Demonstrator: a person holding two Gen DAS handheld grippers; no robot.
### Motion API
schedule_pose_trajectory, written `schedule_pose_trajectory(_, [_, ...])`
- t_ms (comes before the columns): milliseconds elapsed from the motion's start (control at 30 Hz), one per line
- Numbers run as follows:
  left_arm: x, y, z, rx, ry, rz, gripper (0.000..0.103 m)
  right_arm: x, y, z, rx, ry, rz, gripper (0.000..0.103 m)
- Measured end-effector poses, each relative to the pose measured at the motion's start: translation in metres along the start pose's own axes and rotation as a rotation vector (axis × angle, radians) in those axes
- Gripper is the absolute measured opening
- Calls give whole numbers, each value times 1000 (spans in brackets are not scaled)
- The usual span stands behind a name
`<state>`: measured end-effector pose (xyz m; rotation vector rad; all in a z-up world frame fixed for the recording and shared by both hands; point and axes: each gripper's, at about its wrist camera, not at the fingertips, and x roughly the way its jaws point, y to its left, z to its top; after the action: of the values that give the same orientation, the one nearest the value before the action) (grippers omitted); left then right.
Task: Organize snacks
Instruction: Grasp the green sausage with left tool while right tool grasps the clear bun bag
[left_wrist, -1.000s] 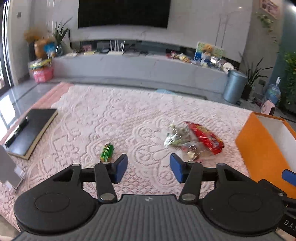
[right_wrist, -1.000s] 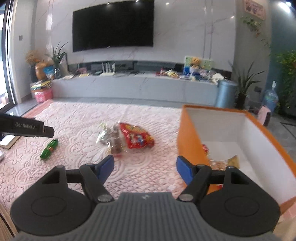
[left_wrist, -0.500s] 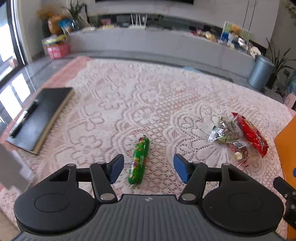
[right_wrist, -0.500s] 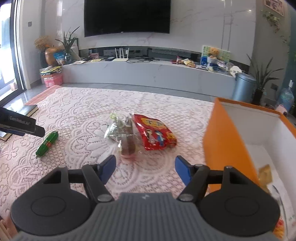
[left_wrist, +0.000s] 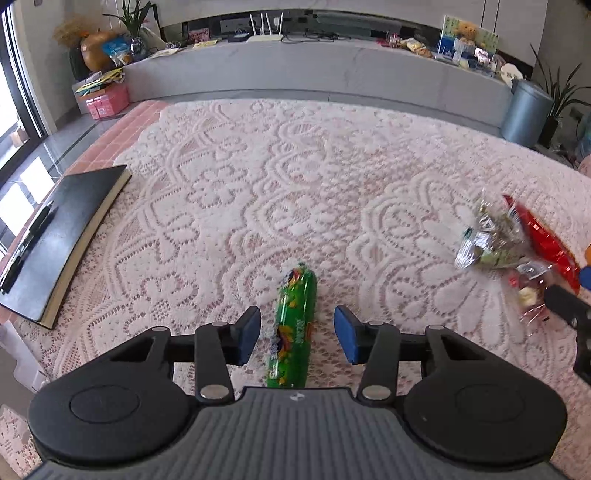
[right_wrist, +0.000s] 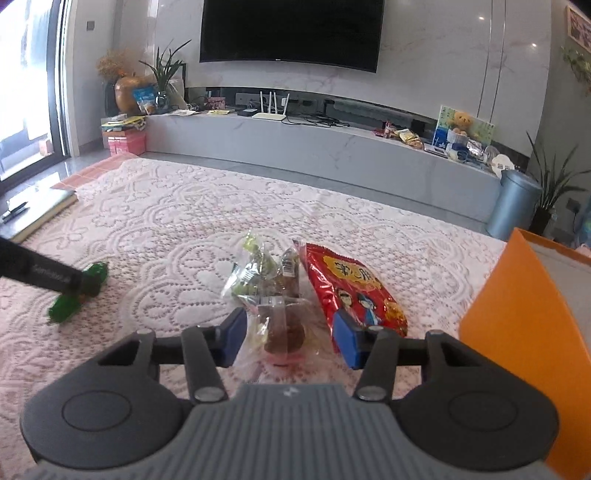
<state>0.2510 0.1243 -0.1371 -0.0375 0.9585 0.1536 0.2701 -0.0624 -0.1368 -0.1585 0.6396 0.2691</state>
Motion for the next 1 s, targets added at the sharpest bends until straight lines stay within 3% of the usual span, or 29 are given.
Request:
schedule_pose_trajectory(233, [8, -3, 0, 13, 5, -4, 42, 18, 4, -2, -15, 4, 7, 50])
schedule_pose_trajectory(367, [11, -9, -1, 44, 6, 30, 33, 24, 4, -7, -3, 10, 15, 48])
schedule_pose_trajectory(733, [12, -12, -1, 52, -17, 40, 32, 35, 5, -12, 5, 6, 13, 47])
schedule_pose_trajectory(900, [12, -13, -2, 67, -26, 34, 27, 34, 7, -14, -7, 13, 25, 37])
schedule_pose_trajectory(1000, [11, -16, -3, 91, -30, 44, 26, 31, 7, -14, 7, 9, 46, 35])
